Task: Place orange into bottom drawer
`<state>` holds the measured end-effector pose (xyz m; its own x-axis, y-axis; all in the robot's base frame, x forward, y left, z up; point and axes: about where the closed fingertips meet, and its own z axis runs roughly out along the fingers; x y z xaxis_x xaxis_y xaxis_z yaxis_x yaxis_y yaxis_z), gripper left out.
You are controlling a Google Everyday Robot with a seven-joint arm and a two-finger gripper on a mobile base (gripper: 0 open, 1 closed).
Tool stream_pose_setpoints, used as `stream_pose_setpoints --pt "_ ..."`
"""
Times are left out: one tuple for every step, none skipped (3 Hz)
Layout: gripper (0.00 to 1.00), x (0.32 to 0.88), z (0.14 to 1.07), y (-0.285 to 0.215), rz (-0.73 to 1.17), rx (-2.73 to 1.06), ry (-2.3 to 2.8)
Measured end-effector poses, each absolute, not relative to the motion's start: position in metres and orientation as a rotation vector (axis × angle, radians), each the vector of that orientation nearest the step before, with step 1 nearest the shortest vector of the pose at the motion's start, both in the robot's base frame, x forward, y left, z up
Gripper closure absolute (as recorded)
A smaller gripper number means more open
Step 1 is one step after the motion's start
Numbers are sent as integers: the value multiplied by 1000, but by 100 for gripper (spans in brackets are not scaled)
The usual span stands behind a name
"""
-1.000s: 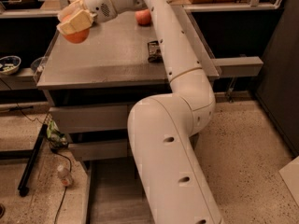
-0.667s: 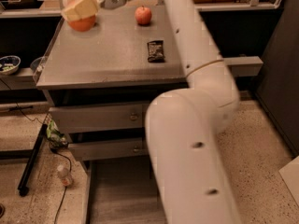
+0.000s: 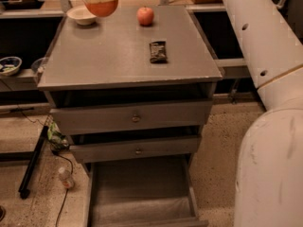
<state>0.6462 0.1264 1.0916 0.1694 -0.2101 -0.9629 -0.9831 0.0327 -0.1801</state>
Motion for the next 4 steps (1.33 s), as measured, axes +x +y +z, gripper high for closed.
stream_pose_setpoints --pt "100 646 1092 127 935 -1400 1246" --pt "100 655 1086 138 955 -1415 1240" --pt "100 662 1074 142 949 -1409 1237" --pt "100 655 1059 137 951 -1388 1252"
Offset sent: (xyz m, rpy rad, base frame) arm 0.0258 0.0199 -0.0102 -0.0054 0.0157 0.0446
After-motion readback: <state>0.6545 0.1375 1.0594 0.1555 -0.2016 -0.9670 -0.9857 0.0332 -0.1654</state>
